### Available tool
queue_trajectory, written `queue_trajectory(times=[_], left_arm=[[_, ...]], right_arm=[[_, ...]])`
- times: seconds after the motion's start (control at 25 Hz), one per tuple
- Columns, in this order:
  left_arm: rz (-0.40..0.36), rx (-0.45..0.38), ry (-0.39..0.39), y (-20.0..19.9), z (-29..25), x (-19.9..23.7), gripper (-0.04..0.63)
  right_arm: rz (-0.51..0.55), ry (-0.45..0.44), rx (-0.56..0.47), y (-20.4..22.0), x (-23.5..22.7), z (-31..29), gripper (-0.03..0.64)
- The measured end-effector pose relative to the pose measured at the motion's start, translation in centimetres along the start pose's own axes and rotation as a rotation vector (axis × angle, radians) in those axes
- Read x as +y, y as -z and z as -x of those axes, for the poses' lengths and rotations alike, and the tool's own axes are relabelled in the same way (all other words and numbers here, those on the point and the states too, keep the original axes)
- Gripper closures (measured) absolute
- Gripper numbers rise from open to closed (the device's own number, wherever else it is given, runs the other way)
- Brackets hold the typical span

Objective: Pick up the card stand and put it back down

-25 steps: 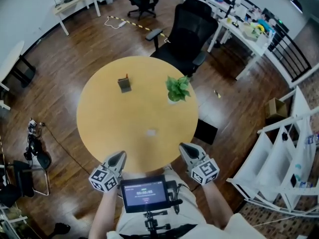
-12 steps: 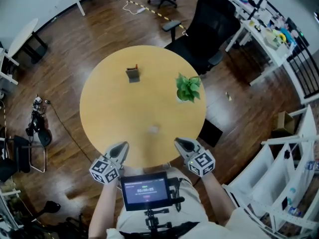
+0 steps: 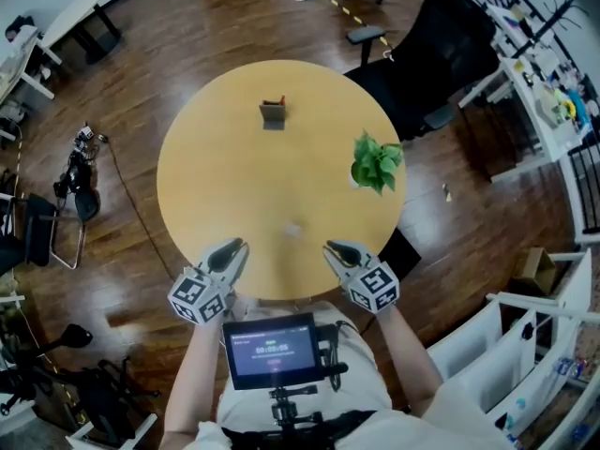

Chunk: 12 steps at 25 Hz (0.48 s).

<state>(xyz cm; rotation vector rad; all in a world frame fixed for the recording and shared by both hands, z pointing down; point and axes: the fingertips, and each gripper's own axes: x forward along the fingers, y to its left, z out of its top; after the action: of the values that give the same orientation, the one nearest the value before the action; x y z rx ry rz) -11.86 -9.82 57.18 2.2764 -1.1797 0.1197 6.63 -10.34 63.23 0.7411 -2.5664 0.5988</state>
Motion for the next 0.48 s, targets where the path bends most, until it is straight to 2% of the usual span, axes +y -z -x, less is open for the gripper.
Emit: queue_trajectory(times=[0.24,0.48], left_arm=[[0.036,-0.024,-0.061,0.6,-0.4,0.3,0.534],[0.025,0.034,-0.084,2.2,-0.4,0.3,0.535]], right_arm=[[0.024,-0.056,0.059,1.5,-1.1,-2.1,0.556],[0.026,-0.081,0.109,3.8,-1.8,-4.1,0.537]])
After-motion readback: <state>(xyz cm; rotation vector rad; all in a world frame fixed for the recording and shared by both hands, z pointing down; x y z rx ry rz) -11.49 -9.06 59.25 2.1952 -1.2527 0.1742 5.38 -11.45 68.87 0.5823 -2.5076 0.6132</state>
